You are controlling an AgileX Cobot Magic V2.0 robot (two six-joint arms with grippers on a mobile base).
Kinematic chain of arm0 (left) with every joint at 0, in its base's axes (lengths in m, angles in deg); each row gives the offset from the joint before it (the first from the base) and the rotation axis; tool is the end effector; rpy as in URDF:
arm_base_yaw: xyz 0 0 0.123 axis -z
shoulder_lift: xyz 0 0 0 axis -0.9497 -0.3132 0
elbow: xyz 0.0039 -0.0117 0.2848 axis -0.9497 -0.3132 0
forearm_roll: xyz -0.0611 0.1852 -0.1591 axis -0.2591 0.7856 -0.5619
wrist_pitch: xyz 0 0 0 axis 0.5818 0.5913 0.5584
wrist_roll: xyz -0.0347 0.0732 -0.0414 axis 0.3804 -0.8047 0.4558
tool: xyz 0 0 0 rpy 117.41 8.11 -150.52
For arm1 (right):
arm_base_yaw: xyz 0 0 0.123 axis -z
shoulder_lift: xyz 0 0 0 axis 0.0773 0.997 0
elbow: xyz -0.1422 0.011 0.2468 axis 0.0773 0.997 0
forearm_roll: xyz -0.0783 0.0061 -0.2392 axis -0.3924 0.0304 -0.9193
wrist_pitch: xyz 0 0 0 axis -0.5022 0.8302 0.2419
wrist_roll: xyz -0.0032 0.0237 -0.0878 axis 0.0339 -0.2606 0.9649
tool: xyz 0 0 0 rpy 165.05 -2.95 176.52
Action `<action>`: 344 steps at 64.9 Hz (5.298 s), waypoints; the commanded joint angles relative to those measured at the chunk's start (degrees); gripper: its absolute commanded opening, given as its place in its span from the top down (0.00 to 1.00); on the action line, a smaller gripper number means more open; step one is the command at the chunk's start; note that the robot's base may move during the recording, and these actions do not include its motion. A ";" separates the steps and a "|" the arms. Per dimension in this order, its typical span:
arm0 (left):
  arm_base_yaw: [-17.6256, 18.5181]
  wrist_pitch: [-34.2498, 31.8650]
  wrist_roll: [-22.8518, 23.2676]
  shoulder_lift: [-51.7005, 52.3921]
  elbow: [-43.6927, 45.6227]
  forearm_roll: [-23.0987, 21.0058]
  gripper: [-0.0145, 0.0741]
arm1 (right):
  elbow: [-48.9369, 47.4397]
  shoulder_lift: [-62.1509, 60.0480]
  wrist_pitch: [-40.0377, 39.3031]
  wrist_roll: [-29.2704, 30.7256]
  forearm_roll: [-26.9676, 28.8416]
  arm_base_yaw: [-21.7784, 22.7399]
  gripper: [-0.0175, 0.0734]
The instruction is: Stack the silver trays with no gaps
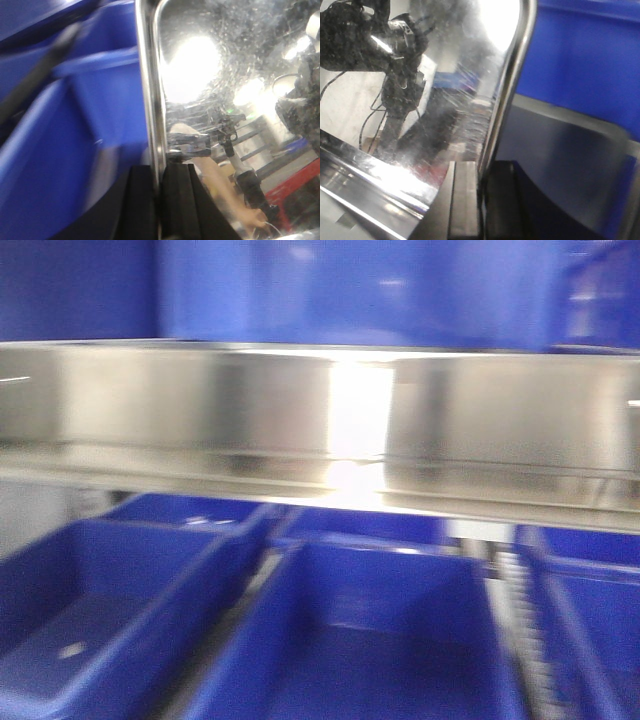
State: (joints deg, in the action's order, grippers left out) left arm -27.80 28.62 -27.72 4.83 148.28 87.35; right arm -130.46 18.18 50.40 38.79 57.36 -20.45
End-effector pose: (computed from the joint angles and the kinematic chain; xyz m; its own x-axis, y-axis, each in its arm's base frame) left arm 0.2509 -0.1869 0.4313 -0.2310 0.3452 -0.9097 0.3593 0.8991 0.2500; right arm 0.2597 0.0883 0.3815 -0.4902 0.0935 -0.8666 -0.2945 0.9180 0.2656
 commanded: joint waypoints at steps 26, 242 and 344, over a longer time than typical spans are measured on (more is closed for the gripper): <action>-1.52 5.60 -0.37 1.66 0.63 7.11 0.86 | 0.11 -0.71 0.84 0.94 -5.49 1.60 0.88; -5.36 17.52 2.13 7.03 0.81 1.67 0.35 | -8.10 -1.06 10.15 0.73 -0.49 -0.54 0.47; -5.58 4.35 -2.88 79.87 -52.93 -7.06 0.84 | 35.64 -70.36 10.67 1.02 -8.56 -0.68 0.89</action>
State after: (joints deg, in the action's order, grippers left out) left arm -33.42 33.76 -30.46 84.48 95.46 80.43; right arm -94.97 -51.88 62.87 39.79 48.95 -21.24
